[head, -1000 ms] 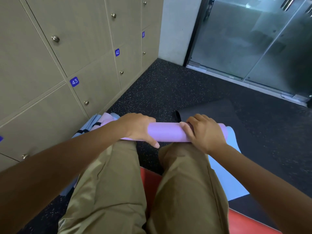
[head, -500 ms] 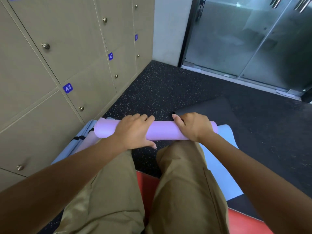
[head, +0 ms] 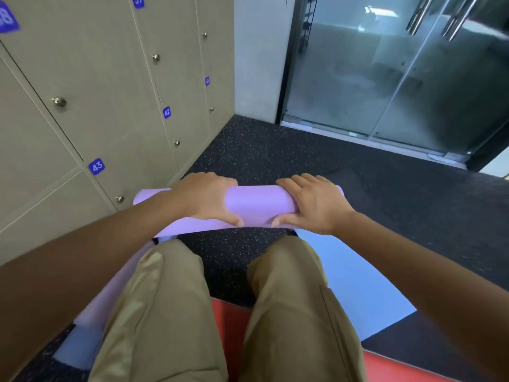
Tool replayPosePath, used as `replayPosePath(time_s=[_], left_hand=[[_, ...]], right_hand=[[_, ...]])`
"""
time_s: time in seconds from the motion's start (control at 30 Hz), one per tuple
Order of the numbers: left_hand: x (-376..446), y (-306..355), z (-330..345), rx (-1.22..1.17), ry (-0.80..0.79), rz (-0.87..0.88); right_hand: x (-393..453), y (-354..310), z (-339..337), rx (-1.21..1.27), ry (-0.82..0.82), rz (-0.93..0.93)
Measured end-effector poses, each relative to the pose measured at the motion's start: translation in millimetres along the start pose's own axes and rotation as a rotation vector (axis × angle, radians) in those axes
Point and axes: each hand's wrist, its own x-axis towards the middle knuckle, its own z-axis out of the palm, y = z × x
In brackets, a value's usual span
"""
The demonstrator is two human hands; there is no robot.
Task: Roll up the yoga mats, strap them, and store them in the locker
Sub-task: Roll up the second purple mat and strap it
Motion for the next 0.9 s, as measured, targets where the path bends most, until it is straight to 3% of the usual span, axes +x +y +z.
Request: replayPosePath(time_s=[0.1, 0.3, 0.4, 0.5, 0.6, 0.73, 0.9], left_hand=[[1, -5, -14, -0.13, -0.095, 0.02], [-9, 5, -31, -0.274, -0.188, 0.057], [-17, 20, -37, -0.065, -0.071, 0.094], [-23, 45, -39, 0.23, 0.179, 0.174], [-24, 59, -43, 0.305, 0.292, 0.211], [-23, 63, -50, 0.243, 0.197, 0.164], [-19, 64, -58, -0.057, 0.001, 0.083]], right_hand=[[-4, 1, -22, -0.01, -0.106, -0.015], [-11, -8, -50, -0.022, -0.138, 0.016], [-14, -13, -63, 0.038, -0.167, 0.075], [-13, -16, -74, 0.139, -0.201, 0.145], [-15, -16, -82, 0.203, -0.226, 0.173], [-21, -13, -89, 0.201, -0.251, 0.146], [-29, -7, -101, -0.025, -0.249, 0.06]])
